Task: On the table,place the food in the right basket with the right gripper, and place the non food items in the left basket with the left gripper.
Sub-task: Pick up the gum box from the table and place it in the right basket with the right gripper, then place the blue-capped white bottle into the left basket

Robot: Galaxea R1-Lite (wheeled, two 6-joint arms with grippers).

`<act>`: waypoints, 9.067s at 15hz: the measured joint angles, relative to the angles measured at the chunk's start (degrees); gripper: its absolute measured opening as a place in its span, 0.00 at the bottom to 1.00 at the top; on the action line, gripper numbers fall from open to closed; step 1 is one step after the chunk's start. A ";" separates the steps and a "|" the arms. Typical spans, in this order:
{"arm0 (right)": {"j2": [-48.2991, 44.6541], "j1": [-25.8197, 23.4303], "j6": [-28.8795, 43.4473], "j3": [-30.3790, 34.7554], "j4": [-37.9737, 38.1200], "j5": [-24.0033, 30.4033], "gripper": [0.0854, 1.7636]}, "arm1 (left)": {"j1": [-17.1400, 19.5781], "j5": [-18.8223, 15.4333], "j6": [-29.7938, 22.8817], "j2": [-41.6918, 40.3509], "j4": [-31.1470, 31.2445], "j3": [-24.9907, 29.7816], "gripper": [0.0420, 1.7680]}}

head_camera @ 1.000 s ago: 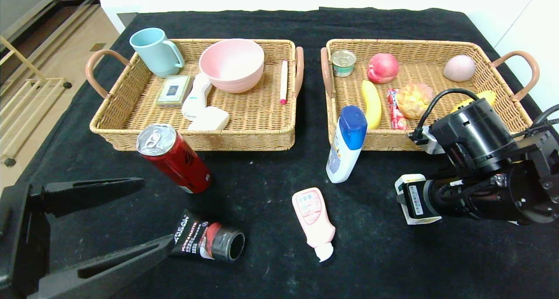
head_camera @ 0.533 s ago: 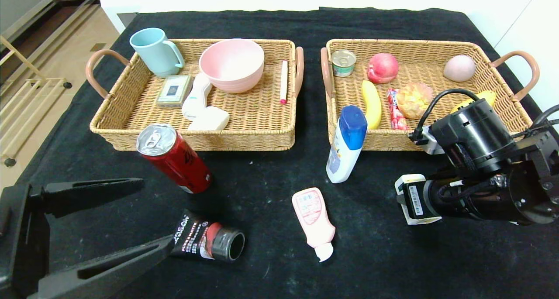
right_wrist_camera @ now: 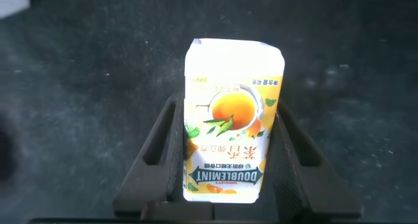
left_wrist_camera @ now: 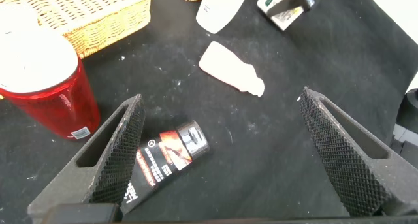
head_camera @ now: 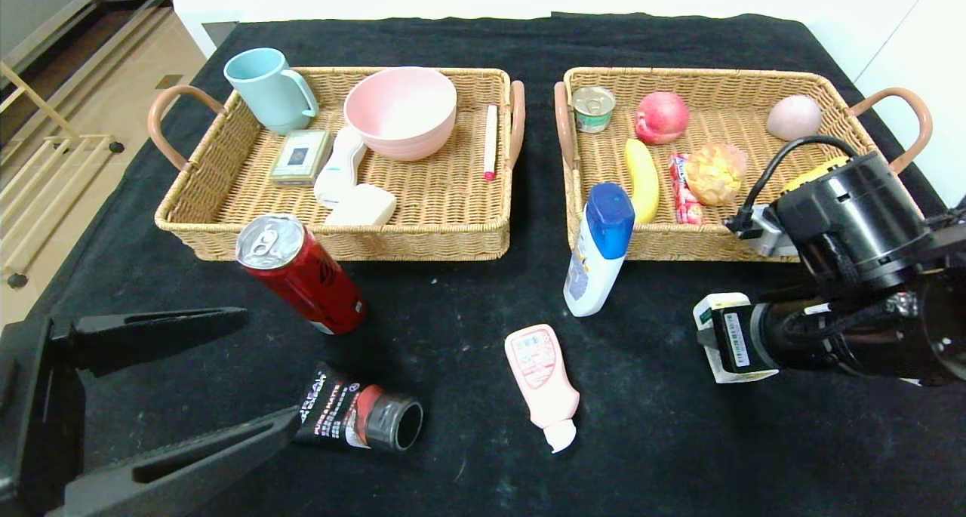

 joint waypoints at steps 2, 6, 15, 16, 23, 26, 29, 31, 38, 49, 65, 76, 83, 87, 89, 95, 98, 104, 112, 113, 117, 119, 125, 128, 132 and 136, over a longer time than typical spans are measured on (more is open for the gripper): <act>-2.15 0.00 -0.04 -0.44 1.95 0.11 0.43 | 0.00 0.00 -0.02 0.00 0.00 0.00 0.97; -6.91 -0.96 -0.52 -1.71 3.04 0.18 0.43 | 0.00 0.00 0.00 -0.01 0.00 0.06 0.97; -6.03 -7.42 -1.82 -14.80 1.95 -0.30 0.43 | 0.00 0.00 0.00 -0.28 -0.02 0.05 0.97; -5.23 -8.35 -2.12 -15.70 0.44 -0.30 0.43 | 0.00 0.00 0.00 -0.39 0.00 0.02 0.97; 1.38 -14.08 -3.52 -20.39 -7.67 -0.34 0.43 | 0.09 0.00 0.00 -1.05 -0.02 -0.41 0.97; 3.10 -14.75 -3.54 -21.25 -7.85 -0.44 0.43 | 0.09 0.00 -0.02 -1.27 0.00 -0.50 0.97; 4.02 -14.86 -3.73 -21.58 -7.85 -2.27 0.43 | 0.09 0.02 0.00 -1.41 0.00 -0.52 0.97; 4.19 -14.86 -4.35 -21.66 -7.86 -2.29 0.45 | 0.11 0.00 -0.02 -1.61 0.00 -0.55 0.97; 3.80 -15.17 -5.11 -21.47 -7.61 -2.32 0.76 | 0.09 0.02 0.00 -1.72 0.00 -0.52 0.97; -9.78 -5.49 -5.02 -1.13 -7.52 1.49 0.91 | 0.13 0.00 0.00 -1.24 0.00 -0.46 0.97; -11.50 15.17 -7.63 11.39 -23.22 0.93 0.96 | 0.27 0.00 -0.35 -0.30 -0.66 -0.41 0.97; 2.12 20.42 -7.22 1.79 -32.49 -8.89 0.96 | 0.29 0.02 -0.13 -0.50 -0.55 -0.44 0.97; 5.85 17.48 -7.30 1.51 -40.35 -9.90 0.96 | 0.24 0.00 -0.09 -0.76 -0.44 -0.52 0.97; 6.45 16.35 -7.42 1.61 -42.06 -9.95 0.96 | 0.20 0.00 -0.02 -0.83 -0.44 -0.55 0.97; 6.70 15.87 -7.45 1.66 -42.19 -9.95 0.96 | 0.18 0.02 -0.02 -0.85 -0.44 -0.52 0.97; 8.16 15.26 -7.75 1.49 -43.81 -9.90 0.67 | 0.18 0.02 0.24 -1.35 -0.20 -0.50 0.97; 8.47 15.06 -7.64 1.40 -43.79 -9.85 0.46 | 0.18 0.00 0.50 -1.55 -0.13 -0.52 0.97; 8.58 14.69 -7.72 1.44 -43.84 -9.90 0.35 | 0.18 0.00 0.50 -1.74 -0.06 -0.50 0.97; 8.24 14.36 -7.72 1.71 -43.73 -9.74 0.35 | 0.18 0.00 0.52 -1.72 -0.06 -0.39 0.97; 7.97 14.34 -7.80 1.72 -43.54 -9.76 0.35 | 0.18 0.00 0.52 -1.69 -0.09 -0.37 0.97; 5.22 14.96 -10.20 1.11 -41.14 -9.68 0.35 | 0.18 0.00 0.50 -1.55 -0.09 -0.28 0.97; 4.02 15.35 -10.40 -1.01 -39.74 -9.42 0.35 | 0.16 0.00 0.52 -1.44 -0.09 -0.24 0.97; 5.41 17.51 -10.59 -13.07 -35.18 -7.08 0.35 | 0.16 0.02 0.50 -1.16 -0.09 -0.17 0.97; 8.66 18.54 -10.67 -20.70 -33.34 -6.60 0.35 | 0.18 0.02 0.52 -1.13 -0.09 -0.20 0.97; 13.15 19.08 -10.23 -27.26 -33.32 -4.61 0.35 | 0.18 0.00 0.52 -1.11 -0.30 -0.26 0.97; 17.31 19.71 -10.07 -32.28 -33.76 -3.04 0.35 | 0.18 0.02 0.52 -1.16 -0.17 -0.26 0.97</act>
